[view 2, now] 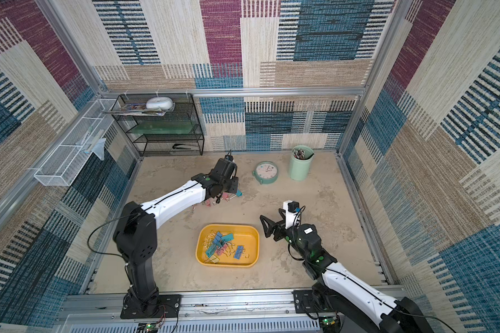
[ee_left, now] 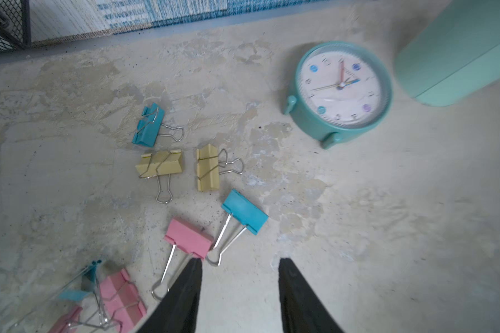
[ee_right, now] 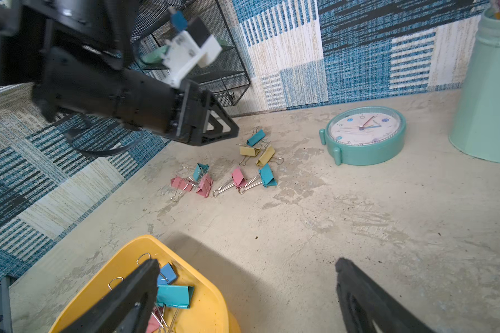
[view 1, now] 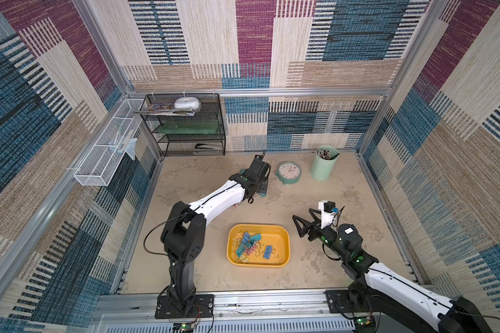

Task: Put the binder clips in the storage box
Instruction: Pick up the binder clip at the center of the board.

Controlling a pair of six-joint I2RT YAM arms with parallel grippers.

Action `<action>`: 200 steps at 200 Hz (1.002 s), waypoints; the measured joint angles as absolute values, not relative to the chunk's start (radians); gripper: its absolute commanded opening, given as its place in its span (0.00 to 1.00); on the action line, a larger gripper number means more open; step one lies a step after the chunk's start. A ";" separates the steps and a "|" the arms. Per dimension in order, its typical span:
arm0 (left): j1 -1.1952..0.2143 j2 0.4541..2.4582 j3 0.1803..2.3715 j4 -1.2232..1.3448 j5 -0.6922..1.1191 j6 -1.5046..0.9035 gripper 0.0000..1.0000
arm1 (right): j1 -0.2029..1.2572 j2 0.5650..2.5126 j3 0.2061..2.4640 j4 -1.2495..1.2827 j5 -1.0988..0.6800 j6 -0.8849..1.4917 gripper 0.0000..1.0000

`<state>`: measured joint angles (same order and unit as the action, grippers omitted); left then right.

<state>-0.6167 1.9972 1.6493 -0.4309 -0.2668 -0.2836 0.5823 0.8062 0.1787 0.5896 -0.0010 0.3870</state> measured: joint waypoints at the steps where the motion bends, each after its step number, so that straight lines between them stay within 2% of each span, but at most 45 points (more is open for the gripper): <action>1: -0.617 2.011 1.665 -0.435 -0.271 -0.279 0.48 | 0.582 0.806 0.179 0.590 -0.001 0.387 0.98; 56: -0.617 2.407 2.150 -0.631 -0.433 -0.113 0.48 | 0.582 0.809 0.179 0.590 -0.001 0.387 0.98; 80: -0.617 2.519 2.286 -0.700 -0.461 -0.060 0.40 | 0.582 0.811 0.179 0.590 -0.001 0.386 0.98; 116: -0.617 2.565 2.316 -0.750 -0.502 -0.025 0.12 | 0.582 0.812 0.179 0.590 0.000 0.383 0.98; 130: -0.617 2.567 2.313 -0.753 -0.524 -0.020 0.05 | 0.582 0.815 0.179 0.590 0.000 0.383 0.98; 148: -0.616 2.556 2.298 -0.748 -0.549 -0.027 0.00 | 0.582 0.817 0.179 0.590 -0.001 0.383 0.98; 200: -0.620 2.447 2.209 -0.770 -0.499 -0.086 0.00 | 0.582 0.818 0.179 0.590 -0.001 0.380 0.98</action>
